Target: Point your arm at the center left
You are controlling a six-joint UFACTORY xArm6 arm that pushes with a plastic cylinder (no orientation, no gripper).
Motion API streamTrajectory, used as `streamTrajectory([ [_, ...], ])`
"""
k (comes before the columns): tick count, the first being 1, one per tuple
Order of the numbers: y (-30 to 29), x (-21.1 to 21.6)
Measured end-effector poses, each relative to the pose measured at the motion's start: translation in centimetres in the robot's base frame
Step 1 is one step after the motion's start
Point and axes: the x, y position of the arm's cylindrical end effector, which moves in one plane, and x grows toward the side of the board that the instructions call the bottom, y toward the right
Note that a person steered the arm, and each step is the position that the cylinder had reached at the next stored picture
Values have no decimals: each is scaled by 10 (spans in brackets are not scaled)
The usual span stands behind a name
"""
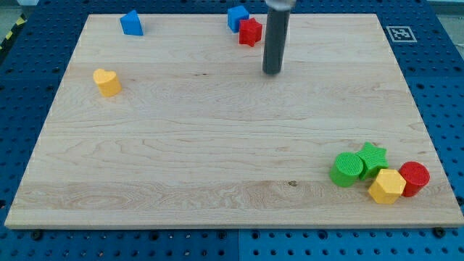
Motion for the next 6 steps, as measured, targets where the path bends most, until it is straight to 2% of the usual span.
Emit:
streamTrajectory([
  [1, -15, 63],
  [2, -68, 92],
  [4, -217, 90],
  [5, -290, 68],
  [6, -327, 18],
])
